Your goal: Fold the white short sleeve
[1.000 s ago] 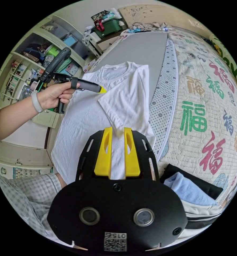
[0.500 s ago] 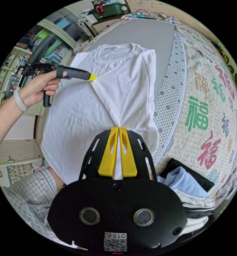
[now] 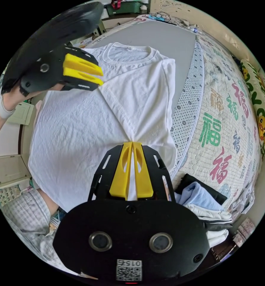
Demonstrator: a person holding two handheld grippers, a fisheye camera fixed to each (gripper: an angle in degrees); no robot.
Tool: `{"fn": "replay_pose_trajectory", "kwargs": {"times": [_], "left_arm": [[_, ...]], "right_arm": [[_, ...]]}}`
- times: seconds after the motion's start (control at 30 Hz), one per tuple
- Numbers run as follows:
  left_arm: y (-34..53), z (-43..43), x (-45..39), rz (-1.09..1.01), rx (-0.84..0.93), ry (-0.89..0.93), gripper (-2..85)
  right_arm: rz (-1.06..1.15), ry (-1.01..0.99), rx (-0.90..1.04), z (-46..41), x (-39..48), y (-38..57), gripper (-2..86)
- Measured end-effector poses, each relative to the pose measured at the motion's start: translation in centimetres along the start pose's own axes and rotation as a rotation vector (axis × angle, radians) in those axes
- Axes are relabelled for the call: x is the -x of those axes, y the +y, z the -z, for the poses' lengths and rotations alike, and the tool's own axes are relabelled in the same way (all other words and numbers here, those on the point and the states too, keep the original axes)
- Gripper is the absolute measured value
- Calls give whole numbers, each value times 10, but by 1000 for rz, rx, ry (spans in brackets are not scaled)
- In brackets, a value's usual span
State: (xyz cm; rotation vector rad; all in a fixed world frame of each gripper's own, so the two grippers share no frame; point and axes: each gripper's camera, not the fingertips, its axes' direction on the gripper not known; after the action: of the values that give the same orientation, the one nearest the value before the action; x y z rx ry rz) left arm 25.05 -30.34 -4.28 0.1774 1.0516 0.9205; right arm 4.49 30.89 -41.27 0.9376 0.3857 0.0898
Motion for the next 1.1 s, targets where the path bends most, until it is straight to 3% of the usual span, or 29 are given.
{"fn": "replay_pose_trajectory", "kwargs": {"times": [0.1,0.3,0.43,0.53,0.63,0.7,0.8,0.93,1.1], "left_arm": [[31,45,-20,-118,-141,-252,69],[113,88,-53,-379,-338,-554,77],[157,85,-55,-401,-365,-572,79],[189,67,-39,-283,-320,-418,82],[238,37,3,20,-251,-108,85],[307,-13,41,373,-181,216,86],[419,-86,65,796,-114,506,87],[532,-144,80,1129,-188,567,86],[629,-239,105,1500,-357,754,91]], "right_arm": [[-40,15,30,19,12,-8,-5],[-125,30,54,55,29,-17,-3],[-177,11,85,76,32,-24,-1],[-192,-4,168,93,36,-35,4],[-199,-38,267,121,40,-41,17],[-226,-20,247,158,47,-38,37],[-211,-64,187,197,68,-49,47],[-62,-118,89,219,113,-107,54],[184,-227,-72,227,205,-249,67]]}}
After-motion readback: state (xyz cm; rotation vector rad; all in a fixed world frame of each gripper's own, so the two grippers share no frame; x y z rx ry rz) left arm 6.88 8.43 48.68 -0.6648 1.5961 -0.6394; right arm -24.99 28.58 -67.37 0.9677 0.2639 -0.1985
